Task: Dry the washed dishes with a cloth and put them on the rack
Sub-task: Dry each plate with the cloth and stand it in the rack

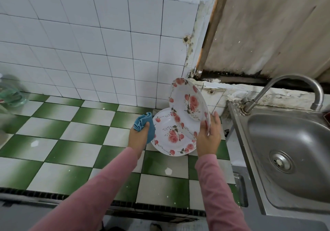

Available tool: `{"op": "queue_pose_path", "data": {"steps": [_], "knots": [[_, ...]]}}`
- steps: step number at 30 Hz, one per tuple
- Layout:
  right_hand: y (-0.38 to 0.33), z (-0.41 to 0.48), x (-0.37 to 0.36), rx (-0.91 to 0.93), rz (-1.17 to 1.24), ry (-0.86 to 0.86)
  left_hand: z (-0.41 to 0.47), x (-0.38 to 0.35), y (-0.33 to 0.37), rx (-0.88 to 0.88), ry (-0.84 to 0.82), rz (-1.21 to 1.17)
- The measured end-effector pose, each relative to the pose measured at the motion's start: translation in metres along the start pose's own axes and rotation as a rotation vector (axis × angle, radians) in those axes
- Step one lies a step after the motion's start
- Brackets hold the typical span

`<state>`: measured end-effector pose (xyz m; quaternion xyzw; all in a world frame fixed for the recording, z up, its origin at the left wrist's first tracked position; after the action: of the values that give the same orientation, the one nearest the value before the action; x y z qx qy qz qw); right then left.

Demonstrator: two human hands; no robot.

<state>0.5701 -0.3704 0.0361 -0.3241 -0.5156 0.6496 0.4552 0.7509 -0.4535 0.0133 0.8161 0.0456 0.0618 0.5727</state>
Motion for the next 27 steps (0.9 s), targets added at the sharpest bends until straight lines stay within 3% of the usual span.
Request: {"op": "queue_pose_path", "data": {"steps": [6, 17, 22, 27], "knots": [[0.024, 0.003, 0.001, -0.277, 0.167, -0.035, -0.005, -0.001, 0.004, -0.002, -0.01, -0.049], [0.013, -0.002, 0.008, -0.365, 0.205, -0.016, -0.01, -0.002, 0.003, 0.001, -0.031, -0.046], [0.007, -0.006, 0.004, -0.567, 0.36, 0.016, -0.012, -0.006, 0.008, -0.054, 0.027, -0.06], [0.004, -0.01, 0.004, -0.776, 0.523, 0.0, -0.021, -0.018, 0.018, -0.233, 0.131, -0.039]]}}
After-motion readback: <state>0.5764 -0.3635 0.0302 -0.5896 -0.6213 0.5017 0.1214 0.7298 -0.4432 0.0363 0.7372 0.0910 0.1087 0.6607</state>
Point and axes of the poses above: each hand's wrist, its own z-axis towards the middle knuckle, its own x-axis out of the back of the hand, y = z × x, the point moved 2 cm from there along z, towards the middle knuckle, and after that the axes turned 11 degrees about y, right-handed, at the moved point
